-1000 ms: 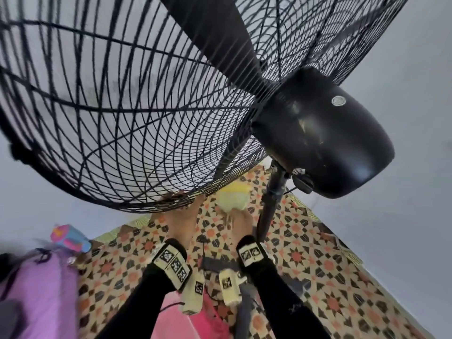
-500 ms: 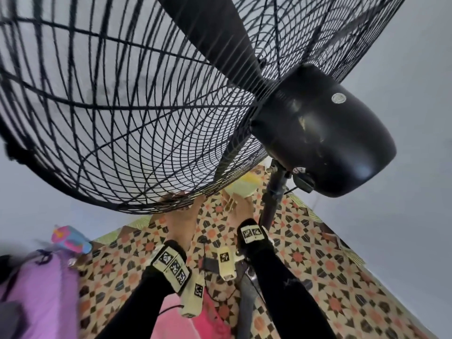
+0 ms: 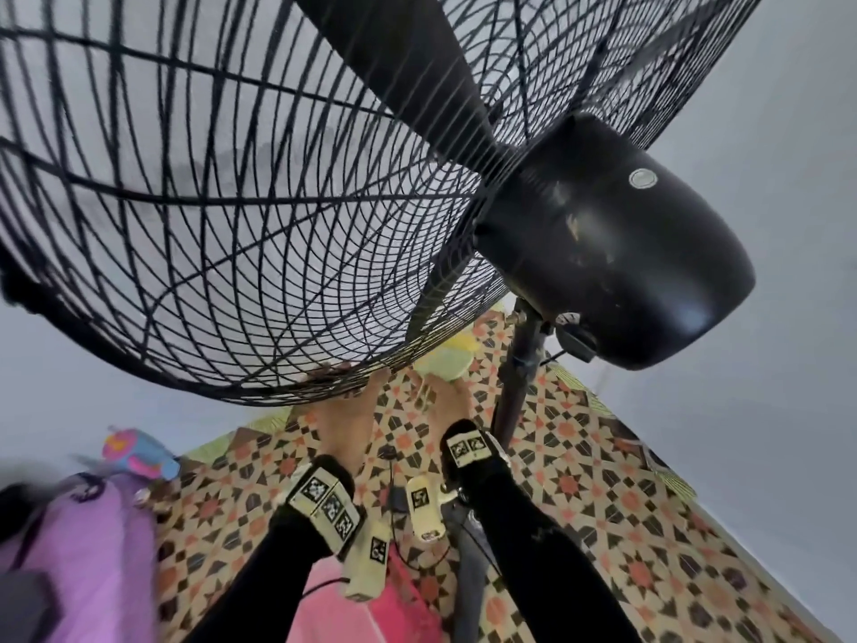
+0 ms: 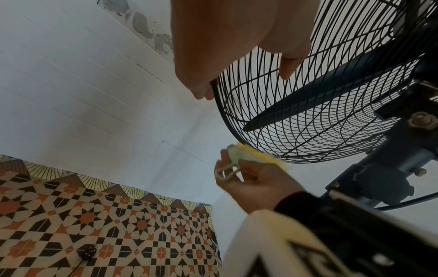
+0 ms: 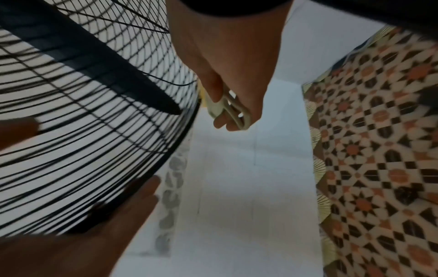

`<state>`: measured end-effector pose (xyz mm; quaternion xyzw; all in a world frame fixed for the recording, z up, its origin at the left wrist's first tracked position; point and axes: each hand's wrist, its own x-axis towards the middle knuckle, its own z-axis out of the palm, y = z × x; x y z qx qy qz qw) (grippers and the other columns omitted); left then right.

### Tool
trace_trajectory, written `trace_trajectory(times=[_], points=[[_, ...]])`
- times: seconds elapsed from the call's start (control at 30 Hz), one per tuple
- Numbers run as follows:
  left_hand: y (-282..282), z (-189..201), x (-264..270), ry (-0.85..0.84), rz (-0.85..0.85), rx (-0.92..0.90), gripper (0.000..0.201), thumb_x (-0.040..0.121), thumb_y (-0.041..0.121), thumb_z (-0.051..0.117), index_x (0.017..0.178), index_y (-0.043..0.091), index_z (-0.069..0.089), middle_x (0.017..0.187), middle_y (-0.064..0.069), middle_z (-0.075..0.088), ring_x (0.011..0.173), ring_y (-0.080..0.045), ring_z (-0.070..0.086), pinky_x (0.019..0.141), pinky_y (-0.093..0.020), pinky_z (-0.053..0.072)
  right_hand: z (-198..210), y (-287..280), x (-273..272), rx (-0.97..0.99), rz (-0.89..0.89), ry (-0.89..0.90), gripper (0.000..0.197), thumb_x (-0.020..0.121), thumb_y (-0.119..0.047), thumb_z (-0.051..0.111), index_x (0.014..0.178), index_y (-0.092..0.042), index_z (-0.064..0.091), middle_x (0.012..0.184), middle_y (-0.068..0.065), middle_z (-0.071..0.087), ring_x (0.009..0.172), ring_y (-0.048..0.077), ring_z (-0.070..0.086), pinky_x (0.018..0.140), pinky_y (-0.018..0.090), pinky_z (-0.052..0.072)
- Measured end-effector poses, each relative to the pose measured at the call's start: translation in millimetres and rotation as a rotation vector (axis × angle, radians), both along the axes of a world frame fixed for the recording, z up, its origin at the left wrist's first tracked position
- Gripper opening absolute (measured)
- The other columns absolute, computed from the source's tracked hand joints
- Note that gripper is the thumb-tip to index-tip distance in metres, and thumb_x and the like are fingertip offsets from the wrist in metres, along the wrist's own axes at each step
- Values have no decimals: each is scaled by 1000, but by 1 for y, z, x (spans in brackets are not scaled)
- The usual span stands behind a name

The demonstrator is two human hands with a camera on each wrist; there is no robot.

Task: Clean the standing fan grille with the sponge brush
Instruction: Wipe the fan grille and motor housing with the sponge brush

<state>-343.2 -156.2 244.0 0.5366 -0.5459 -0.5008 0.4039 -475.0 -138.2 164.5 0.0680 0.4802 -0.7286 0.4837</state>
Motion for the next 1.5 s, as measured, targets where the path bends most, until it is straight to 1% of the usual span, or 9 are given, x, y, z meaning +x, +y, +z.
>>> trace_trajectory(times=[0.13,0.33,0.6,0.8,0.93,1.03,1.33,1.4,1.5], points=[[-2,2,0,-32,-20,1,58,86,40,83,127,5,60,129,-13,67,120,-34,61,115,-49,43,0,8,7,3,288,-67,39,98,1,51,85,-36,52,137,27,55,115,40,64,73,12,48],[-5,0,0,-70,-6,-45,77,71,63,83,125,11,63,123,-18,69,118,-39,63,108,-53,49,-13,11,4,-38,125,-13,46,90,15,50,133,-2,50,109,29,71,80,35,71,59,35,52],[-2,3,2,-78,-44,-25,57,89,39,79,135,15,55,126,5,56,118,-19,54,106,-29,39,24,-12,-34,175,96,172,21,96,7,47,86,-10,53,91,14,61,64,18,59,49,23,48],[-7,-3,0,-96,-12,-22,45,84,36,86,111,28,51,105,14,57,111,-20,58,108,-35,44,1,-9,-35,184,-99,224,13,96,-12,55,82,-12,58,97,11,76,81,13,70,79,34,59],[-8,-6,0,-113,1,-34,44,85,36,85,111,27,51,117,6,58,111,-18,55,109,-34,42,11,-8,-29,211,-5,223,8,99,-1,55,93,-5,56,70,3,66,53,18,53,41,17,42],[-14,-11,2,-150,6,-15,48,80,47,86,113,23,60,121,4,65,114,-23,61,111,-45,47,12,-4,-28,290,6,397,7,101,-3,51,99,-8,56,95,11,73,42,11,51,36,16,40],[-14,-7,-1,-161,30,72,57,76,48,87,119,21,62,122,-1,68,114,-26,64,109,-40,49,45,-4,-18,566,137,807,50,103,-8,47,151,-2,36,142,18,52,129,34,54,87,27,46],[-12,-6,-1,-142,46,98,71,74,54,87,127,14,62,124,-5,69,116,-30,66,109,-38,49,54,4,-17,625,192,958,48,105,-17,48,149,-3,36,138,21,55,128,35,54,101,36,49],[-9,-7,0,-162,49,130,96,65,79,80,128,9,61,121,-8,71,111,-31,68,111,-42,44,56,18,-8,591,90,1120,29,102,-12,50,130,-2,50,105,15,67,100,30,67,77,29,53]])
